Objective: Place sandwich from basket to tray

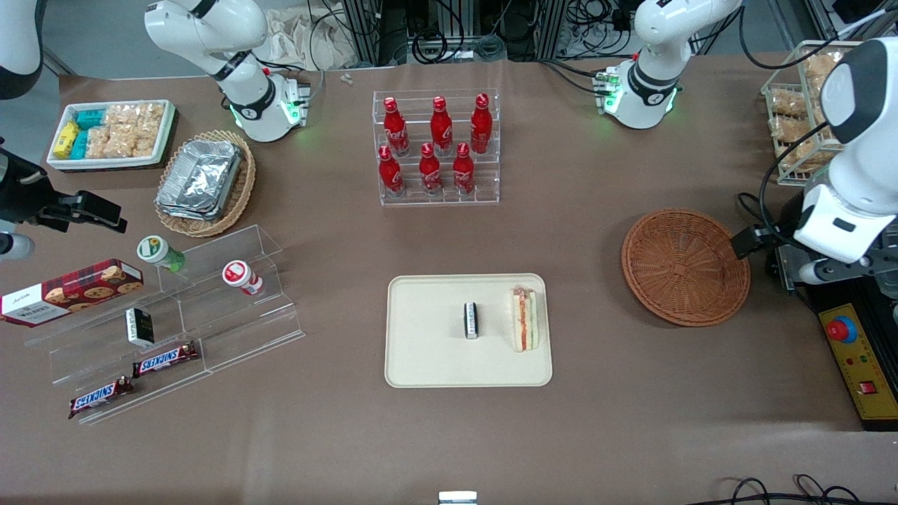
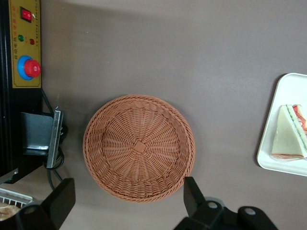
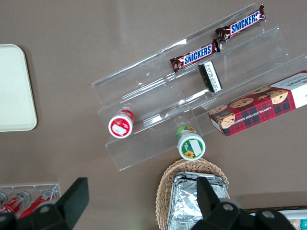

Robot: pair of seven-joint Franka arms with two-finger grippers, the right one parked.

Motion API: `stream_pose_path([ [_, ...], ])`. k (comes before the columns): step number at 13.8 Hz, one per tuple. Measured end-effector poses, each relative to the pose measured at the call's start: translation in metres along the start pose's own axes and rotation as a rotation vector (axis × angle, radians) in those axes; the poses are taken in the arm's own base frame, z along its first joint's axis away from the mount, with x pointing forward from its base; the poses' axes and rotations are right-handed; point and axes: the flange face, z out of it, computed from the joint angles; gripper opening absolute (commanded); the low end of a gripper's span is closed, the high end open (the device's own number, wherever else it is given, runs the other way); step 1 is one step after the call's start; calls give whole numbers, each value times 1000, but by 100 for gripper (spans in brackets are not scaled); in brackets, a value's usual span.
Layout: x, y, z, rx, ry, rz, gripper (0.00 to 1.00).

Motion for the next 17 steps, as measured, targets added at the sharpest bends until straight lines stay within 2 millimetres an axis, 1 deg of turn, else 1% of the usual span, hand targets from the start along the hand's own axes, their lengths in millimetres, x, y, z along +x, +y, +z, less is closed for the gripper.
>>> stream_pose_path([
  [5, 5, -4, 4, -4, -20, -12, 100],
  [9, 7, -20, 12, 23, -56, -45, 100],
  [13, 6, -3, 9, 45, -46, -26, 100],
  [17, 8, -8, 3, 26, -40, -43, 100],
])
